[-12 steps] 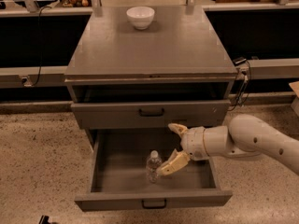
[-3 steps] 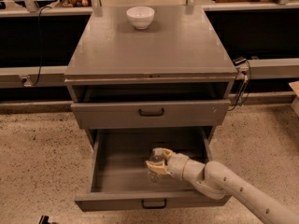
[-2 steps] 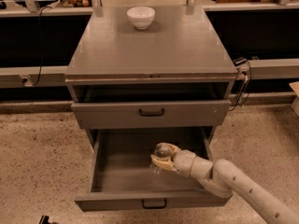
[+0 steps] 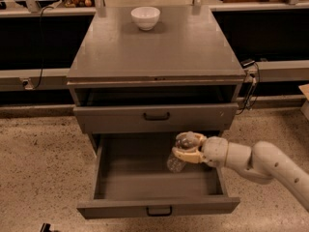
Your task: Pick water bottle from middle drawer and place on counter
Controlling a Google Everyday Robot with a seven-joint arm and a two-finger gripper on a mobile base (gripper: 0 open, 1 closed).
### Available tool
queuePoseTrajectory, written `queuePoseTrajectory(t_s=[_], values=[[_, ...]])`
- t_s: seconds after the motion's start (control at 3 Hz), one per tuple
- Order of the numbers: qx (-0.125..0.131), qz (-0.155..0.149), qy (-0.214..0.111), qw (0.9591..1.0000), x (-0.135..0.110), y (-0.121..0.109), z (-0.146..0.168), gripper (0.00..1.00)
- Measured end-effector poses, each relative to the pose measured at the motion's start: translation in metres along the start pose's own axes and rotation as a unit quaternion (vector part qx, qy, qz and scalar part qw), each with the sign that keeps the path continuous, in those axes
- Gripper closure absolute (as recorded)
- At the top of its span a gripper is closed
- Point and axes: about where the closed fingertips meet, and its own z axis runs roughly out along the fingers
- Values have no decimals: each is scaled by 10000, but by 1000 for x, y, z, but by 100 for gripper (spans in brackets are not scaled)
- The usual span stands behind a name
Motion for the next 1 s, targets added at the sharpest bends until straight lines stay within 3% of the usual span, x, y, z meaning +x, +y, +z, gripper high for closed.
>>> queuePoseTrajectory(t_s=[0.33, 0.67, 1.0], values=[[-335, 173, 154, 9992, -53, -18, -29, 100], [-515, 242, 273, 9980, -105, -39, -54, 100], [-467, 148, 283, 9984, -155, -59, -77, 100]])
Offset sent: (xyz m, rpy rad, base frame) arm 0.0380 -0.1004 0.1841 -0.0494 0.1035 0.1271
